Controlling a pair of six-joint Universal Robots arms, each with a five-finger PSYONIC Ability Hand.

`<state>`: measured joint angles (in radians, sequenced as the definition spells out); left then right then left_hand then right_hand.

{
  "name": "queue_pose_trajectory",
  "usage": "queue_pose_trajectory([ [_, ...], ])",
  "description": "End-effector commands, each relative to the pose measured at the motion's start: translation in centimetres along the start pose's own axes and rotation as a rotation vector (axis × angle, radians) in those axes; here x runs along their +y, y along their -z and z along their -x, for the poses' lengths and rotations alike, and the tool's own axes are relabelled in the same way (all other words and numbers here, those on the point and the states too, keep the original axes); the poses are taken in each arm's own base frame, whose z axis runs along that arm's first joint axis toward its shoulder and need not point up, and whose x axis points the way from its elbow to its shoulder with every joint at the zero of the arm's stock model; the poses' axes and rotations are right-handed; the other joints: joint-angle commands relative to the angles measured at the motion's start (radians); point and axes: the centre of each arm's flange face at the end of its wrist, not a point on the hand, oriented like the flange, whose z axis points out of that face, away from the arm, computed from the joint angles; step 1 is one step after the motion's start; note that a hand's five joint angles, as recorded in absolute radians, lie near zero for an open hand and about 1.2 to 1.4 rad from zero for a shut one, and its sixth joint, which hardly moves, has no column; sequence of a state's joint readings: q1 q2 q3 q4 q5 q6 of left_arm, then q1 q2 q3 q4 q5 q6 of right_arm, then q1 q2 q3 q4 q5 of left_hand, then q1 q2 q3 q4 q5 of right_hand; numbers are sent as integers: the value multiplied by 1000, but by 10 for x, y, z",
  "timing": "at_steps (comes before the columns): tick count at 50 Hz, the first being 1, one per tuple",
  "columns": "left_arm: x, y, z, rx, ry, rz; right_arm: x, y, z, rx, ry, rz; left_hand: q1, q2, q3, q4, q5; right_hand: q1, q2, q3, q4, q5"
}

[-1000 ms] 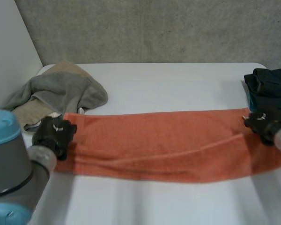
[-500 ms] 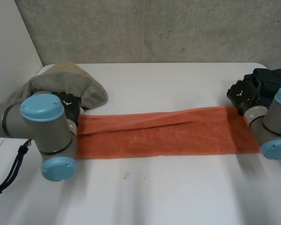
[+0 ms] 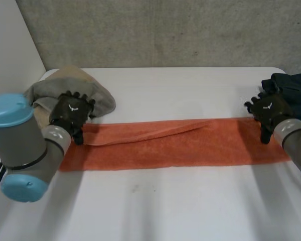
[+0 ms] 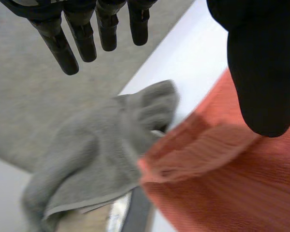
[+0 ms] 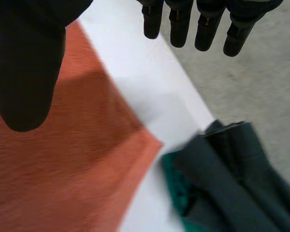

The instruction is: Fold the laundry.

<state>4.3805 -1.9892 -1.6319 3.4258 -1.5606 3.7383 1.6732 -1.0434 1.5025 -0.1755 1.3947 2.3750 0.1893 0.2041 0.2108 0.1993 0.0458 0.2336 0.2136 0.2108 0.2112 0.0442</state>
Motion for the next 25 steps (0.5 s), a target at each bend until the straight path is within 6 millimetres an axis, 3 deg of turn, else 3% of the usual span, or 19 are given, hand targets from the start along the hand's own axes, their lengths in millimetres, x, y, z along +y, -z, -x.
queue_pose_trajectory([
  [1, 17, -2, -11, 104, 9, 4, 14, 14, 18, -92, -20, 36, 42, 27, 20, 32, 11, -59, -39, -36, -37, -44],
  [10, 36, -33, -15, 101, -113, 17, 20, 19, 26, -113, -23, 56, 118, 103, 97, 108, 87, -59, -39, -36, -37, -44],
  [18, 39, -94, 6, -59, -164, -50, 22, 21, 27, -114, -29, 65, 256, 241, 235, 246, 225, -59, -39, -36, -37, -44],
  [21, 35, -117, 25, -226, -161, -40, 17, 26, 16, -82, -44, 53, 259, 244, 238, 249, 228, -59, -39, -36, -37, -44],
  [25, 29, -116, 35, -316, -130, -6, 13, 32, -2, -34, -87, 43, 221, 206, 200, 211, 190, -59, -39, -36, -37, -44],
])
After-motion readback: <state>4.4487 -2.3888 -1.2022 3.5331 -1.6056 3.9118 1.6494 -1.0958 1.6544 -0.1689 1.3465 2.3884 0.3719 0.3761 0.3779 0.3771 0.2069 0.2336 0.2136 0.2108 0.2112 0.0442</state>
